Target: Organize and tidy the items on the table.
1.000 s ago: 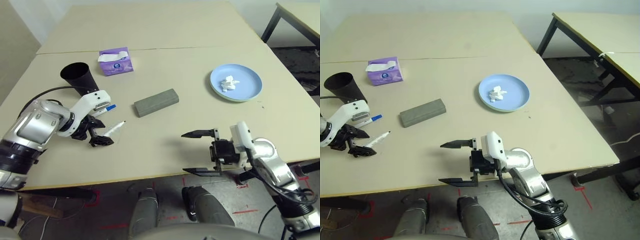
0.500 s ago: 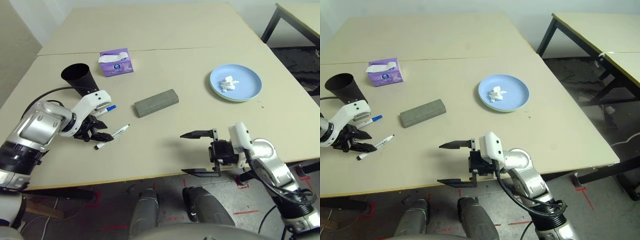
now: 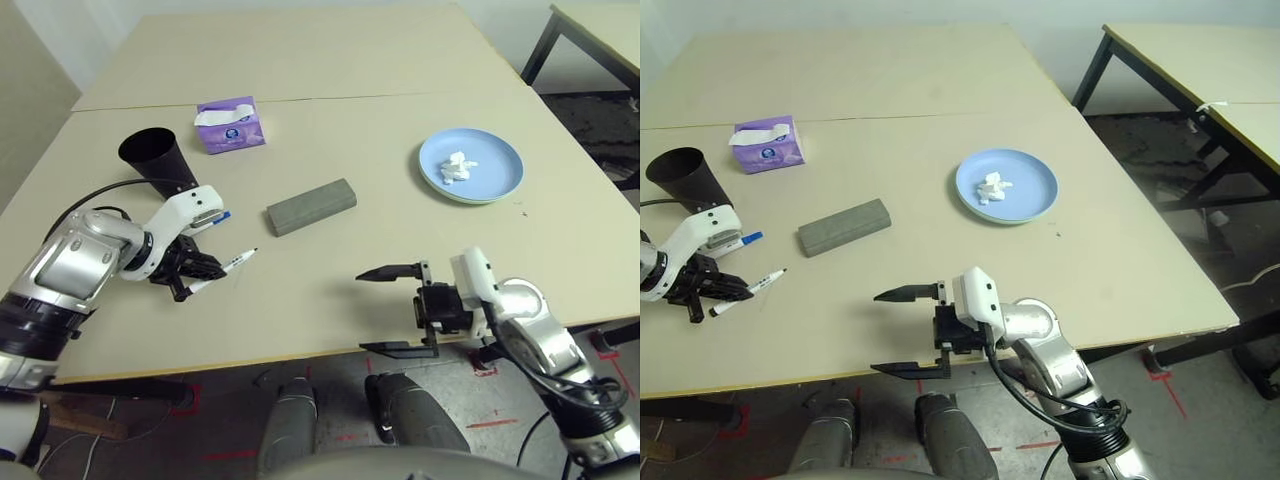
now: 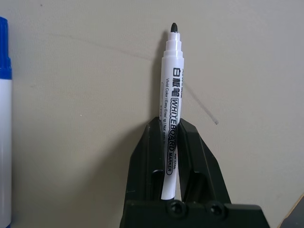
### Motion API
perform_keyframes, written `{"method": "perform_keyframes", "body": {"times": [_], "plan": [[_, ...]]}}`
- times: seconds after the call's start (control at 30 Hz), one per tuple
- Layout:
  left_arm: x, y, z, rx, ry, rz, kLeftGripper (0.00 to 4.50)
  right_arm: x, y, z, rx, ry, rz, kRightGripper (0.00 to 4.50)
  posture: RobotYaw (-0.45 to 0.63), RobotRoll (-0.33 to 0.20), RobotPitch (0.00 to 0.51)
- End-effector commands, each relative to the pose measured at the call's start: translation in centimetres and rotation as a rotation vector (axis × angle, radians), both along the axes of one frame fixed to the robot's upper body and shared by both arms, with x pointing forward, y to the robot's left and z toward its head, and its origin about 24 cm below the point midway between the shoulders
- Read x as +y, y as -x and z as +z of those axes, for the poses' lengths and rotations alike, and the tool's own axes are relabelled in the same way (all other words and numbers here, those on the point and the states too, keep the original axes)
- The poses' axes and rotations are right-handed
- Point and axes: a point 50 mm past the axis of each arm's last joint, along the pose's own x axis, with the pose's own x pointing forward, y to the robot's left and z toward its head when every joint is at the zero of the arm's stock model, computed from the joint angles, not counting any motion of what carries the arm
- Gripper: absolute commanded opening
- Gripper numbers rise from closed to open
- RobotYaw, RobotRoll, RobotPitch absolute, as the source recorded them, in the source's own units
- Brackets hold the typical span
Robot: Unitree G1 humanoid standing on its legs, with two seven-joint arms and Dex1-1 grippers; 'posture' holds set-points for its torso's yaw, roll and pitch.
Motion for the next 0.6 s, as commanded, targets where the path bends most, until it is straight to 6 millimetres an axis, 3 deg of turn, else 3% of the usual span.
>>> {"method": "perform_keyframes", "body": {"times": [0.03, 0.23, 0.6], "plan": [[-0.1, 0.5, 0.1, 0.009, 0.057, -0.001, 0.27, -0.1, -0.2, 0.0, 0.016, -0.005, -0.018, 4.50, -0.12, 0.000, 0.149], [1.4, 0.6, 3.3, -0.175, 0.198, 0.056, 0.27, -0.6, -1.2, 0.9, 0.110, -0.091, -0.111, 4.50, -0.08, 0.000, 0.148], [1.3, 2.7, 5.6, -0.599, 0.476, 0.106, 0.27, -1.0, -3.5, 1.8, 0.223, -0.239, -0.391, 4.50, 0.02, 0.000, 0.156]]}}
